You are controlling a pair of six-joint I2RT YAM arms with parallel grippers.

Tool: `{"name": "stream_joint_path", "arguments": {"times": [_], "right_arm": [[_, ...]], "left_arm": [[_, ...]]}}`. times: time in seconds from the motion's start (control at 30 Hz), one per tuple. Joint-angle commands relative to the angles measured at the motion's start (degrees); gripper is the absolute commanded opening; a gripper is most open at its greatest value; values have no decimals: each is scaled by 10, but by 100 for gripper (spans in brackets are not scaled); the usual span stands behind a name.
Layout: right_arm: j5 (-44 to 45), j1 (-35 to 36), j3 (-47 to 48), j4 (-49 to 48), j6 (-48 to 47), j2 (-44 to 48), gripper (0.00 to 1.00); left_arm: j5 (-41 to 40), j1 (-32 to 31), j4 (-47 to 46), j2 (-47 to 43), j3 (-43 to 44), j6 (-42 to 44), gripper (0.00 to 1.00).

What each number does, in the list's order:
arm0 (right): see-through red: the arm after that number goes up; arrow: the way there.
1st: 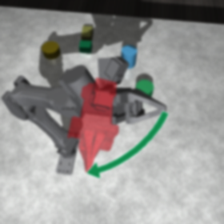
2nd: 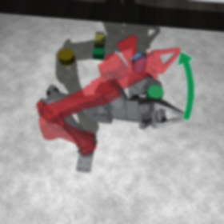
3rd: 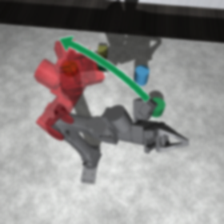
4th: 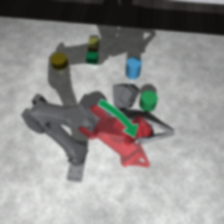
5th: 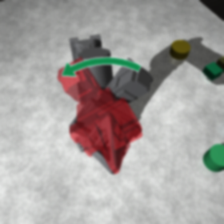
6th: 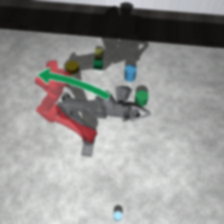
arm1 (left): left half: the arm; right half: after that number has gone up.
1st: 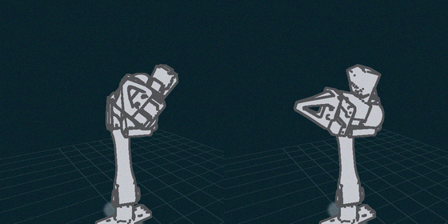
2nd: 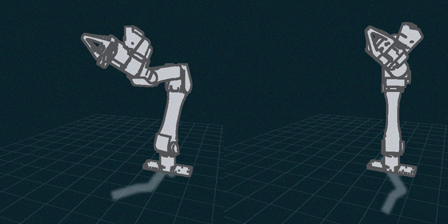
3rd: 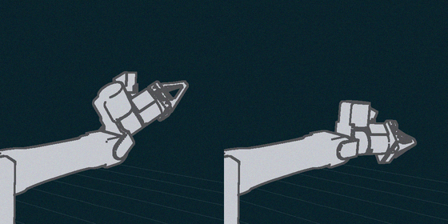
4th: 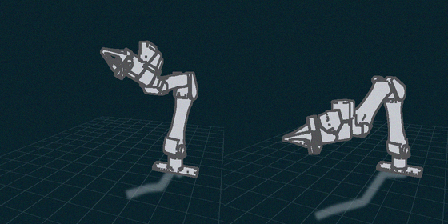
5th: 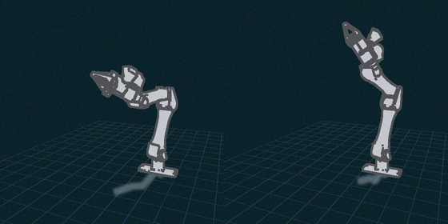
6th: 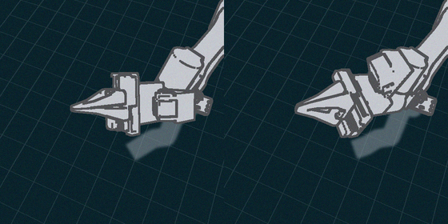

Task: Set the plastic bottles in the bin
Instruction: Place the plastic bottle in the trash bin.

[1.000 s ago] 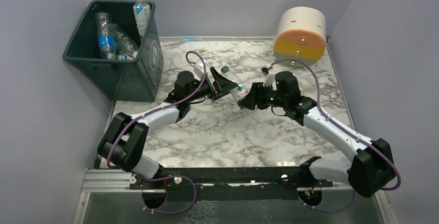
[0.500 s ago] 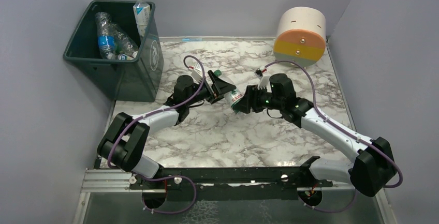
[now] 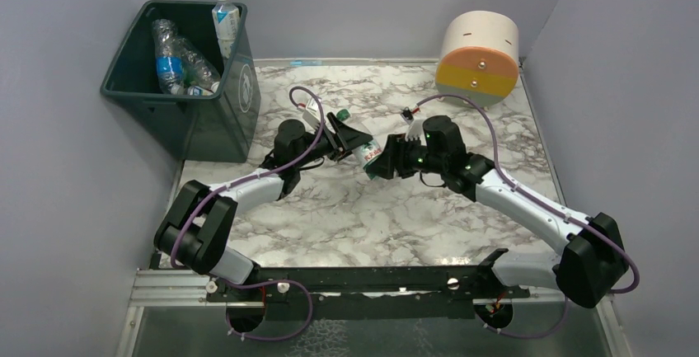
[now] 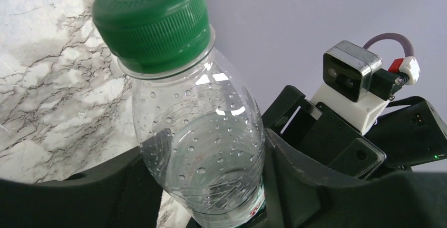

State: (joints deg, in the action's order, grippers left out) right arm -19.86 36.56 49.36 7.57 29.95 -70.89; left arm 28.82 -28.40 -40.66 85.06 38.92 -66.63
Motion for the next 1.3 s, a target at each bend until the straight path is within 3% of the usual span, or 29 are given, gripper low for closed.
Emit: {"name": "stream_joint_path", "arguments": {"times": [0.0,0.37,0.4,0.43,0.7,0.97,1.27], "right_arm": [[-1,11,26,-30,4,7,59],[2,12,43,20,5,61,80],[4,12,47,29,5,69,96],[7,12,50,40,4,79,100],[38,12,60,112,5,167,99],[45,12,42,140,9,215,99],[23,12,21,135,17,225,99]], "left_arm": [[-9,2,-2,-10,-9,13,55],[-2,12,6,-18,11,14,48],[1,15,10,-18,17,17,48],[3,18,16,-18,23,20,48],[4,54,167,-42,139,116,48],[12,136,403,-24,392,256,49],[60,281,502,32,627,294,50]]}}
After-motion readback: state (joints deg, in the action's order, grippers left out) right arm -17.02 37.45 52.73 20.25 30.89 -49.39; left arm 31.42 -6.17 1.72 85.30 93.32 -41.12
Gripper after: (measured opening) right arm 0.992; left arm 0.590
